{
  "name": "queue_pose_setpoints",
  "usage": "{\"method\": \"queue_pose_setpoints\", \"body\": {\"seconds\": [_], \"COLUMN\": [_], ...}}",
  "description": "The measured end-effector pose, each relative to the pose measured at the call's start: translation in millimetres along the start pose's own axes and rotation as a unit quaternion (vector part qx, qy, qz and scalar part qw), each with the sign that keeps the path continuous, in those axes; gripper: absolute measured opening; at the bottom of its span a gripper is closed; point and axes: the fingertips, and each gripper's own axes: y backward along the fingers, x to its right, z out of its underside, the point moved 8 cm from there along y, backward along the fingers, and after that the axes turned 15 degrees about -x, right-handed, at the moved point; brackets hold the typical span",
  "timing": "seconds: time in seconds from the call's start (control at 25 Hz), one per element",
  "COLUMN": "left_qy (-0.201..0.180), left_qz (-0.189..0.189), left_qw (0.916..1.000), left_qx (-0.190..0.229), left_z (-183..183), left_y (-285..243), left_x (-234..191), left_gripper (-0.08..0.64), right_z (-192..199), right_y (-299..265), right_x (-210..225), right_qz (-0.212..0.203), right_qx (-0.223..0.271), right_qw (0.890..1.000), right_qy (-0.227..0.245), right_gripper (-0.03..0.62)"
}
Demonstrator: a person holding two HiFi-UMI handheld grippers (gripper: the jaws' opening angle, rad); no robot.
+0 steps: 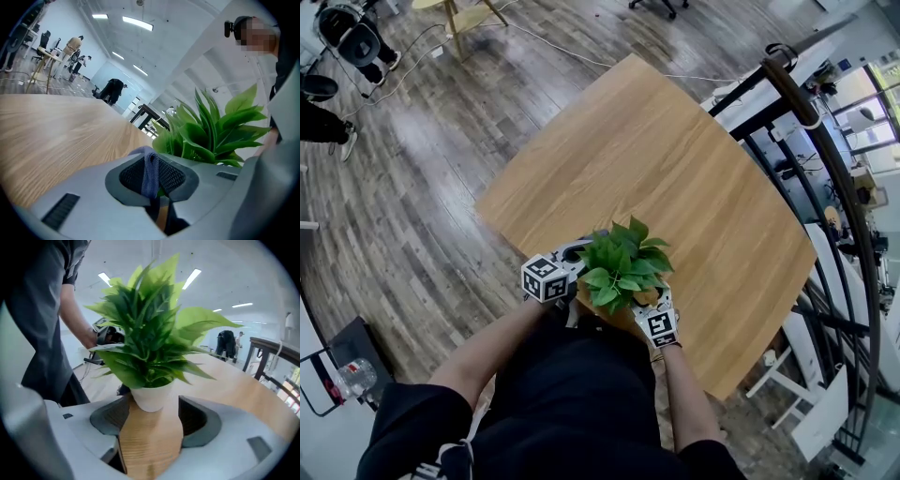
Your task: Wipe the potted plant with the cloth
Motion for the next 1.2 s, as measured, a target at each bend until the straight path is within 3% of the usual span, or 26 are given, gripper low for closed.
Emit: {"method": "queue_pose_setpoints", "body": {"seconds": [0.08, 0.24, 0.32, 0.48, 0.8, 1.04, 1.2], "left_qy": [-0.003, -0.008, -0.008, 0.011, 0.024, 0.033, 0.028], "left_qz": [0.002, 0.003, 0.002, 0.006, 0.009, 0.006, -0.002], "left_qw": [1.0000, 0.9999, 0.9999, 0.9999, 0.9996, 0.9994, 0.9995], "left_qx": [-0.002, -0.009, -0.008, -0.006, 0.010, 0.012, 0.011], "left_z": [0.5, 0.0, 2.6, 4.5, 20.5, 30.4, 28.3], "left_y": [1.8, -2.7, -4.8, -3.2, 7.7, 13.8, 11.4], "left_x": [-1.9, 3.0, 4.0, 2.7, 6.2, 9.4, 9.2], "left_gripper": [0.071, 0.071, 0.071, 0.071, 0.071, 0.071, 0.071], "right_z": [-5.0, -25.2, -28.9, -29.5, -16.0, -30.2, -33.6], "right_y": [-2.9, -13.2, -16.6, -17.7, -19.8, -17.9, -22.6], "right_x": [9.9, 12.9, 12.1, 10.0, 9.0, -1.0, 0.9], "right_qz": [0.012, -0.013, -0.023, -0.028, -0.019, -0.028, -0.021], "right_qx": [0.000, -0.018, -0.021, -0.017, -0.012, -0.011, -0.012], "right_qw": [1.000, 0.993, 0.990, 0.992, 0.999, 0.994, 0.996], "right_qy": [0.013, 0.118, 0.134, 0.120, 0.044, 0.102, 0.088], "right_gripper": [0.307, 0.313, 0.313, 0.311, 0.311, 0.311, 0.311]}}
